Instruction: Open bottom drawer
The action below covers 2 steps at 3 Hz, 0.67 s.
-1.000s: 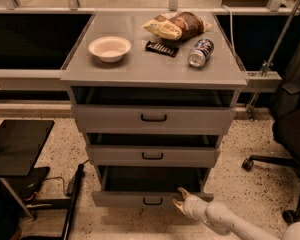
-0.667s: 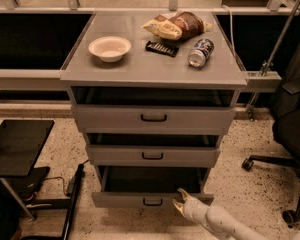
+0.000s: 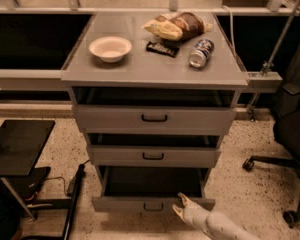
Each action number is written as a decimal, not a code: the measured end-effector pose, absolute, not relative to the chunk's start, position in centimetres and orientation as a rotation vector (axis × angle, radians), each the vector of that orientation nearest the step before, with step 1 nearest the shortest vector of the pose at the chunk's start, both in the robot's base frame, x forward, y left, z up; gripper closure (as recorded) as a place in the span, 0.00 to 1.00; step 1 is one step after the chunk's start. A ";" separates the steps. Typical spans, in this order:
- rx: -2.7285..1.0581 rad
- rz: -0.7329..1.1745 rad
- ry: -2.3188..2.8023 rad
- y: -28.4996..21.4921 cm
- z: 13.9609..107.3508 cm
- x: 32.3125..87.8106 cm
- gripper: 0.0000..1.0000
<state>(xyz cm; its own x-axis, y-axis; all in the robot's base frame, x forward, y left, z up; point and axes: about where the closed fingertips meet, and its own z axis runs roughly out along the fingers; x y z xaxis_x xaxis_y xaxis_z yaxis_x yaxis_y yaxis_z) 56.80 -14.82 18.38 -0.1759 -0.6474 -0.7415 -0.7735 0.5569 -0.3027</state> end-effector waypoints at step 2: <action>-1.155 0.171 1.880 -14.1 18.7 55.8 1.00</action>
Offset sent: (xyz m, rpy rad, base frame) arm -0.4514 -0.0561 -0.2280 0.4295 0.0094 -0.5294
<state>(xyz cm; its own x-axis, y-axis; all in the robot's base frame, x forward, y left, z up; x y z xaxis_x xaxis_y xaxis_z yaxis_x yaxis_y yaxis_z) 55.76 -14.05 18.66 -0.1638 -0.6473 -0.7444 -0.7708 0.5550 -0.3129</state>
